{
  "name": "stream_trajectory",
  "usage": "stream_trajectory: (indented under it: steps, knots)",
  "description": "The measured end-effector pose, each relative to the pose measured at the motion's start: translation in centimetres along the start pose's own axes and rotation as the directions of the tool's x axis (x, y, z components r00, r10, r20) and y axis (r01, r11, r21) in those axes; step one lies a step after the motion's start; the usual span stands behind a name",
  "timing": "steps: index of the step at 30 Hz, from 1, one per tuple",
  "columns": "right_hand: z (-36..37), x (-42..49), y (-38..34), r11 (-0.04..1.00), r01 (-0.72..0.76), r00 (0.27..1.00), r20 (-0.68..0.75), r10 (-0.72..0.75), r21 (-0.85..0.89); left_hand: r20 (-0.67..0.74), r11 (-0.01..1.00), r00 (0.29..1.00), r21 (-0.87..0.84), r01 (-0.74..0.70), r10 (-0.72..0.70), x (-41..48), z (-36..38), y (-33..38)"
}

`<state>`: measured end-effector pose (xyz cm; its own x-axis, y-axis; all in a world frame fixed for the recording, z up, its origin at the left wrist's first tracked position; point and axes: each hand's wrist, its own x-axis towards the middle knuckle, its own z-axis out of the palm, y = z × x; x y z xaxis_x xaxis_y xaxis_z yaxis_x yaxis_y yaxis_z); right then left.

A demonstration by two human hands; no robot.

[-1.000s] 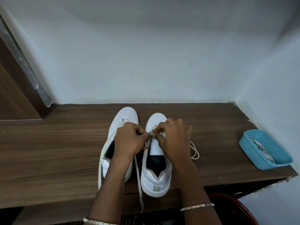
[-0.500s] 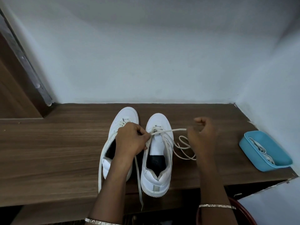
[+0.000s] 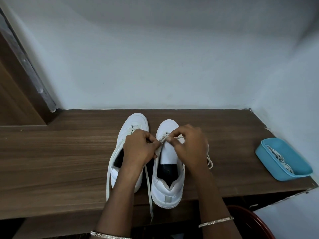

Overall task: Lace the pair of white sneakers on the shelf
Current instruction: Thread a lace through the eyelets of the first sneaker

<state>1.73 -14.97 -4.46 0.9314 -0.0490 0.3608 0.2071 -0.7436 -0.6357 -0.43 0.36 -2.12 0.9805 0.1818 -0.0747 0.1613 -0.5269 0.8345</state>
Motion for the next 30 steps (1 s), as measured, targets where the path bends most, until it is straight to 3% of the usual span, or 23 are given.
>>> stream_trajectory:
  steps: [2, 4, 6, 8, 13, 16, 19, 21, 23, 25, 30]
  knots:
    - [-1.0, 0.4, 0.9, 0.942, -0.177, 0.970, -0.112, 0.216, 0.286, -0.004, 1.000, 1.000, -0.007, 0.007, -0.007, -0.1, 0.0, 0.0]
    - [-2.4, 0.6, 2.3, 0.820, -0.297, 0.877, -0.200, 0.437, 0.490, -0.003, 1.000, 1.000, -0.019, 0.015, -0.015, 0.0, 0.0, -0.1]
    - [-3.9, 0.5, 3.9, 0.749, -0.362, 0.795, -0.235, 0.559, 0.555, -0.002, 1.000, 1.000, -0.027, 0.015, -0.015, 0.1, 0.0, -0.2]
    - [-4.5, 0.3, 5.1, 0.744, -0.419, 0.786, -0.203, 0.584, 0.520, 0.004, 1.000, 1.000, -0.021, 0.008, -0.008, 0.2, 0.0, -0.3]
    - [-3.3, 0.2, 5.6, 0.853, -0.480, 0.871, -0.009, 0.491, 0.204, 0.000, 0.998, 0.998, 0.012, -0.069, 0.069, 0.5, 0.5, -0.3]
    - [-3.1, 0.5, 3.8, 0.951, -0.310, 0.950, -0.029, 0.310, -0.001, -0.038, 0.960, 0.973, 0.177, -0.219, 0.229, 0.7, 1.1, -0.3]
    - [-2.2, 0.8, 2.2, 0.992, -0.123, 0.985, 0.121, 0.122, 0.007, -0.007, 0.890, 0.940, 0.323, -0.322, 0.342, 0.8, 1.8, -0.1]
    - [-1.2, 0.4, 1.6, 0.989, -0.088, 0.965, 0.235, 0.114, -0.117, 0.006, 0.876, 0.938, 0.355, -0.327, 0.347, 0.9, 2.3, -0.1]
    - [-0.8, 0.4, 1.6, 0.981, -0.097, 0.966, 0.220, 0.133, -0.166, 0.007, 0.873, 0.938, 0.362, -0.326, 0.347, 0.9, 2.8, -0.3]
    - [-1.3, 0.5, 1.7, 0.990, -0.113, 0.971, 0.203, 0.128, -0.083, -0.020, 0.877, 0.935, 0.354, -0.324, 0.353, 0.9, 3.1, -0.4]
    - [-4.4, 0.7, 1.1, 0.892, -0.159, 0.933, 0.359, -0.004, 0.423, -0.116, 0.897, 0.934, 0.342, -0.281, 0.337, 1.0, 3.6, -0.5]
